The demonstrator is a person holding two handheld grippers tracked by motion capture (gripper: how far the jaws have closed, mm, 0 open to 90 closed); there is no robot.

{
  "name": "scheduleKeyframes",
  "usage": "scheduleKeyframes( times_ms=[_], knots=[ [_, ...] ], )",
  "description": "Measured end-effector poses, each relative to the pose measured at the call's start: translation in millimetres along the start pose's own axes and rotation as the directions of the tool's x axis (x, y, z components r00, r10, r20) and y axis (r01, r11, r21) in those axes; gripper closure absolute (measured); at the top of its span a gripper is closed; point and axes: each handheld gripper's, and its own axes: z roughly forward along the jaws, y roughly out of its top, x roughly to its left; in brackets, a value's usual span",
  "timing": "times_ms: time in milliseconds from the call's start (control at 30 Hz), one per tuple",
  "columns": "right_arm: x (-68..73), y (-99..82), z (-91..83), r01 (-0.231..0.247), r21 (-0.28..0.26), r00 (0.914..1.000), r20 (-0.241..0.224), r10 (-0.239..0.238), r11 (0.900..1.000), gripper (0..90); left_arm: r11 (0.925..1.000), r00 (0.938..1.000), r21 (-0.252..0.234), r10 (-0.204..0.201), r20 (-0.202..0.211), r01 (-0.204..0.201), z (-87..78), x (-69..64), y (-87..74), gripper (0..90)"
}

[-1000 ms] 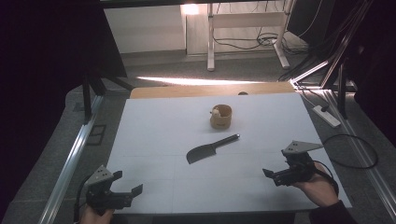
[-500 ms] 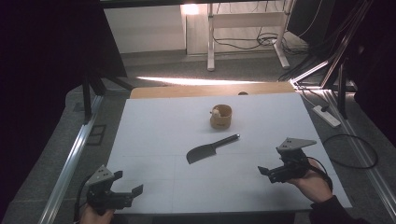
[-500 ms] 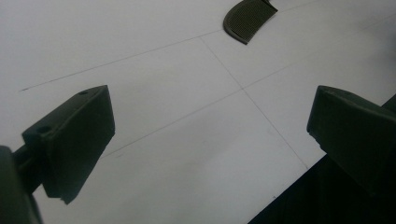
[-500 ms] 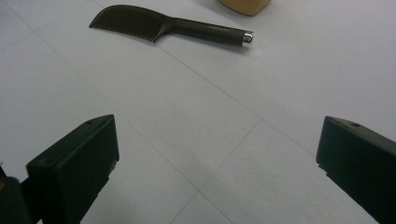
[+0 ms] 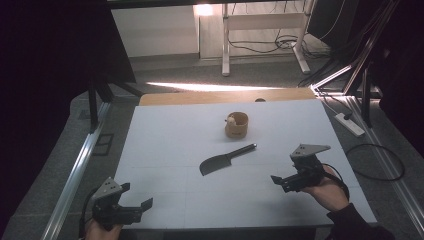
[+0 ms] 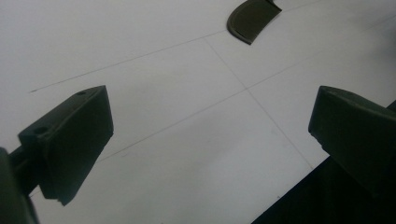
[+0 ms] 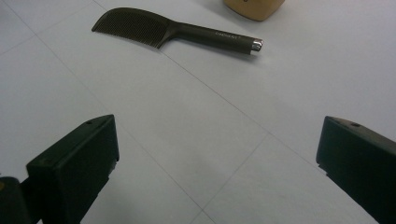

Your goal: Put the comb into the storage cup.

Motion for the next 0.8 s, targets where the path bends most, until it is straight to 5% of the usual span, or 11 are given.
scheduleKeyframes(
  times_ms=[800],
  knots=[
    [-0.2,17.0,15.3,0.015,0.022,0.9996,-0.023,-0.015,0.9996,0.0,0.9997,1.0,0.023,0.008,-0.002,-0.008,2.7,-0.1,0.3,0.8]
  ],
)
